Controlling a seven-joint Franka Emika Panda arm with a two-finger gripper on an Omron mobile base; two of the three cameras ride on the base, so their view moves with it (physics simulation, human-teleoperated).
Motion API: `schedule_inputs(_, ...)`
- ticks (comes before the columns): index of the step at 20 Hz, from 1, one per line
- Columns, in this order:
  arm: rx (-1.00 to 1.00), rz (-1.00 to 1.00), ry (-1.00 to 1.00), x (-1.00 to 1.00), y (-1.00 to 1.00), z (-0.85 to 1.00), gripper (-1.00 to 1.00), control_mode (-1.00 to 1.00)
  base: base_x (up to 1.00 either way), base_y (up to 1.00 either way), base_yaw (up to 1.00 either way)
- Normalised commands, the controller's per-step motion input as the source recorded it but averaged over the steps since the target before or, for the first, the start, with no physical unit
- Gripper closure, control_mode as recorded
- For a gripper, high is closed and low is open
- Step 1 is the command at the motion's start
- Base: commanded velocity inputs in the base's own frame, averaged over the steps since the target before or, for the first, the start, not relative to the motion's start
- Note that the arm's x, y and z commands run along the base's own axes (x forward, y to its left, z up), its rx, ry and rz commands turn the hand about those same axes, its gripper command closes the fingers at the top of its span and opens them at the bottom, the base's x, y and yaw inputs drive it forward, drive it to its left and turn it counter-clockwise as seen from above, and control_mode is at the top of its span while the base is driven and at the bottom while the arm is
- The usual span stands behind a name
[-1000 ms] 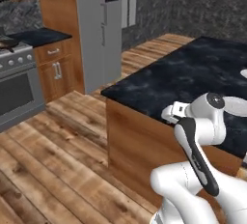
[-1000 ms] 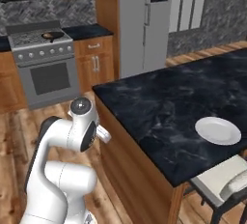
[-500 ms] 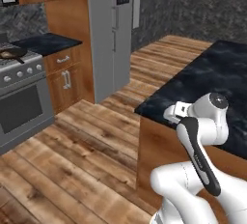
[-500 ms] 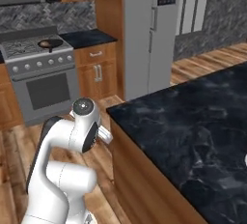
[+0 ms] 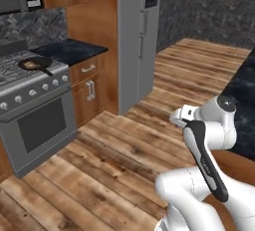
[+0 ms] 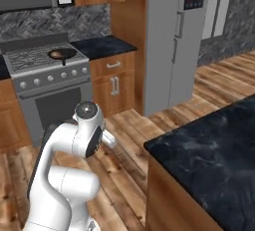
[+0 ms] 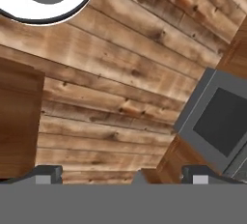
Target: Take the chicken drumsticks from the pan and place one on each plate on the dining counter.
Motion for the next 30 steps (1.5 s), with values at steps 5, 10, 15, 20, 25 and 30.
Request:
schedule_inputs(5, 0.00, 0.00, 0.00, 0.00, 0.00, 0.00, -1.00, 1.00, 0.54, 1.00, 0.00)
schedule_inputs(10, 0.00, 0.00, 0.00, 0.00, 0.00, 0.00, -1.00, 1.00, 0.57, 1.00, 0.01)
schedule_inputs(15, 0.00, 0.00, 0.00, 0.00, 0.00, 0.00, -1.00, 1.00, 0.89, 1.00, 0.09)
schedule_inputs(20, 0.00, 0.00, 0.00, 0.00, 0.00, 0.00, -1.00, 1.00, 0.77, 0.65, 0.30)
schedule_inputs(25, 0.00, 0.00, 0.00, 0.00, 0.00, 0.00, -1.00, 1.00, 0.67, 0.14, 0.43)
schedule_inputs(30, 0.00, 0.00, 0.00, 0.00, 0.00, 0.00, -1.00, 1.00, 0.72, -0.22, 0.40)
